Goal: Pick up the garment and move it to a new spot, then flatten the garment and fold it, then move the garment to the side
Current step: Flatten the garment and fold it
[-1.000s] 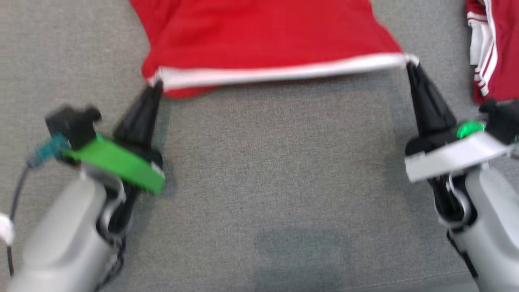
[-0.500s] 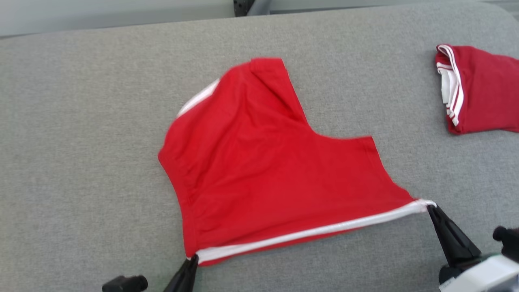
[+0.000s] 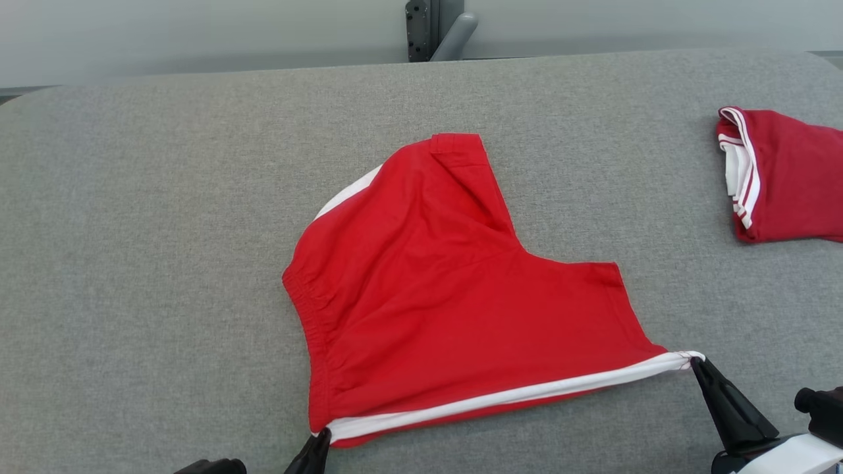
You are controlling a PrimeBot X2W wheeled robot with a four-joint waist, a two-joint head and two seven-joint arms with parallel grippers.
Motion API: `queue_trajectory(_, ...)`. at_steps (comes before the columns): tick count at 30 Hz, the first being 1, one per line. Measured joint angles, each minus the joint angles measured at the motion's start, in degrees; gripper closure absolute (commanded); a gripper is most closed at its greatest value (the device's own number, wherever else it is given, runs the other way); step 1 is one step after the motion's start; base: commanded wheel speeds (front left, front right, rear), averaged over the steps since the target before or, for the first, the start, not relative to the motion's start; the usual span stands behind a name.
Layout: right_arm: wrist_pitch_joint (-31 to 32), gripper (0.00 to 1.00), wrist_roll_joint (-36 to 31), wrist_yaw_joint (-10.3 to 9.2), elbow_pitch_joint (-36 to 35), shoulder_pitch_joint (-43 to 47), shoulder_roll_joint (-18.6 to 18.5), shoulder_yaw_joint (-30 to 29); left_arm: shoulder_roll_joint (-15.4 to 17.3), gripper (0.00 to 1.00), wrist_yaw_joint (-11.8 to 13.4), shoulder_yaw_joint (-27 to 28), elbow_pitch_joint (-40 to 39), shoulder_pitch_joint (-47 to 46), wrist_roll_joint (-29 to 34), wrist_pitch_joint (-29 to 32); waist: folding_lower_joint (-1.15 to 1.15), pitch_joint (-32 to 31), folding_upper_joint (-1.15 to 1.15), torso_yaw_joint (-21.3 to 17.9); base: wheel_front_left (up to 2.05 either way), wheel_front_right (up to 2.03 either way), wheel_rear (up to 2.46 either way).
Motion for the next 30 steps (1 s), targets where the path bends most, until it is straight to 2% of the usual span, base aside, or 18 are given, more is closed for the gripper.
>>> queue_trajectory(11,0.14,1.00,0.42,-0.01,-1.37,-0.64,0.12,-0.19,1.81,1.00,0.63,1.48,-4.27,0.10,-0.69,1.26,0.00,0.19,0.00,-1.24,0.00,0.00,0.00)
queue_trajectory(19,0.36,1.00,0.75,-0.01,-4.66,-1.91,-0.18,-0.92,5.45,1.00,2.94,2.80,-11.17,0.00,-0.97,3.78,0.00,-0.31,0.00,-2.32,0.00,0.00,0.00)
queue_trajectory(30,0.73,1.00,1.29,-0.02,-6.55,-2.22,0.42,-1.36,6.97,1.00,4.32,3.69,-15.00,0.03,-1.46,5.26,0.00,-0.29,0.00,-3.43,0.00,0.00,0.00)
